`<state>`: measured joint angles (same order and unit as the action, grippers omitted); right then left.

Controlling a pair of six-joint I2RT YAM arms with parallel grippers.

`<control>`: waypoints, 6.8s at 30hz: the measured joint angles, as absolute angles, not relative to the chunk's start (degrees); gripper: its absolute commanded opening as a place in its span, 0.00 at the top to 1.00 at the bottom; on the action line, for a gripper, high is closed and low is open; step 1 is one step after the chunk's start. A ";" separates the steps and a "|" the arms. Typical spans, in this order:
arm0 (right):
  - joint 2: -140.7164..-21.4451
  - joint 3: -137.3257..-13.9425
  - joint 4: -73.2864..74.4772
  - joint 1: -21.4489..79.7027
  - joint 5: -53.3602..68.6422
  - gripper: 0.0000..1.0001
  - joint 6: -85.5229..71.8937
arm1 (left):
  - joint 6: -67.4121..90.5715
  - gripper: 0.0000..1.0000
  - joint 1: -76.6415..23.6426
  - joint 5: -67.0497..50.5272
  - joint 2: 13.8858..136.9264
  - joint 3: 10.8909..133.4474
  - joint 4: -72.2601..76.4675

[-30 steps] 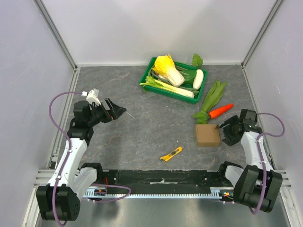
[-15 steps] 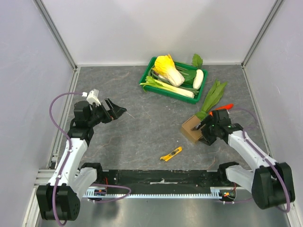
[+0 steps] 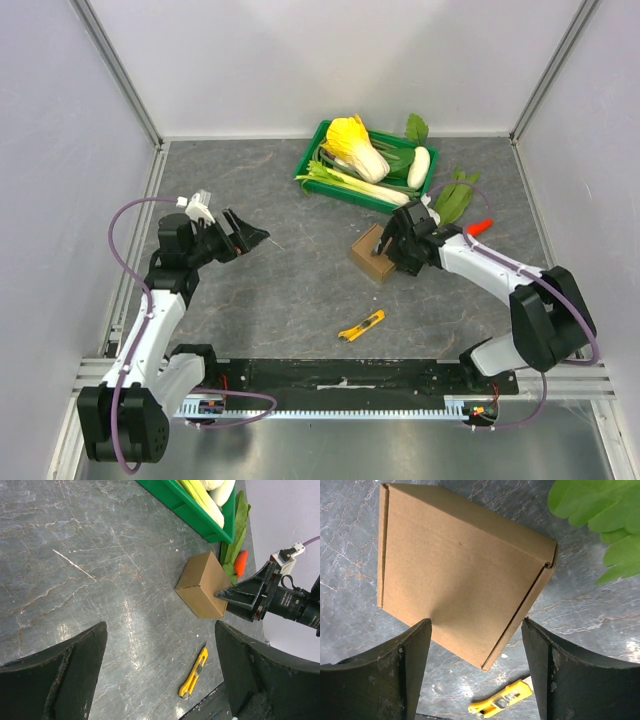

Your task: Unpack the express box

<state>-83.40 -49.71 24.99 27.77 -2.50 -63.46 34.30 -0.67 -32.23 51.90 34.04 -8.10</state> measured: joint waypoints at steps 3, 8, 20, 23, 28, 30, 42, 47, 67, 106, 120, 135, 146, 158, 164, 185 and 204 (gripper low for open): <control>-82.39 -50.30 26.52 28.18 -4.86 0.17 -61.34 | 34.57 0.07 -0.67 -32.82 52.21 33.74 -8.10; -75.79 -51.09 32.29 28.18 -9.08 0.14 -58.41 | 35.14 0.07 -0.73 -33.41 53.69 33.63 -7.81; -69.06 -58.11 40.51 27.90 -22.92 0.68 -52.12 | 36.07 0.09 -6.13 -33.61 63.86 34.81 -2.87; -75.02 -59.83 39.46 27.90 -23.55 0.71 -49.93 | 36.05 0.10 -7.90 -33.61 66.39 36.36 -2.13; -83.85 -63.83 38.74 27.42 -25.67 0.71 -46.85 | 36.01 0.14 -10.98 -33.61 69.04 38.52 -0.54; -87.09 -65.52 37.65 26.65 -25.58 0.69 -45.45 | 36.01 0.16 -12.43 -33.58 69.63 38.63 0.32; -101.27 -69.80 34.09 25.58 -18.83 0.71 -36.99 | 36.42 0.28 -23.62 -31.59 72.79 36.67 4.82; -101.36 -69.80 32.82 29.34 -15.40 0.72 -36.45 | 37.93 0.28 -23.66 -28.84 70.46 30.57 8.23; -95.59 -70.76 31.00 40.23 -20.91 0.23 -39.46 | 41.69 0.22 -26.39 -24.60 66.37 24.25 8.91; -94.39 -64.77 19.05 42.63 8.19 0.21 -41.52 | 48.16 0.20 -30.52 -1.89 56.18 29.71 -9.37; -96.53 -79.37 31.29 43.75 -8.40 0.02 -20.36 | 49.04 0.17 -29.08 1.61 59.59 33.87 -14.98; -105.60 -79.20 26.94 42.92 -9.65 0.42 -21.08 | 48.38 0.17 -24.67 -10.87 67.81 33.30 -3.11; -104.18 -73.14 19.20 38.83 -6.98 0.60 -26.72 | 47.88 0.17 -24.32 -15.44 76.62 33.56 2.46; -103.90 -67.61 9.32 32.03 6.63 0.76 -32.08 | 47.46 0.17 -23.42 -16.93 81.87 35.75 4.97; -104.40 -63.20 1.26 27.20 19.42 0.81 -36.69 | 47.48 0.17 -23.22 -18.31 84.55 36.38 7.38; -108.77 -56.05 -15.84 20.23 35.99 0.85 -50.13 | 48.64 0.16 -23.03 -18.72 92.14 40.93 9.17; -108.95 -55.05 -16.21 16.99 36.67 0.86 -51.86 | 52.47 0.16 -22.90 -26.72 96.01 40.91 22.70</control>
<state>-108.95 -55.05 -16.21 16.99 36.67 -51.86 52.47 -22.90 -26.72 96.01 40.91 22.70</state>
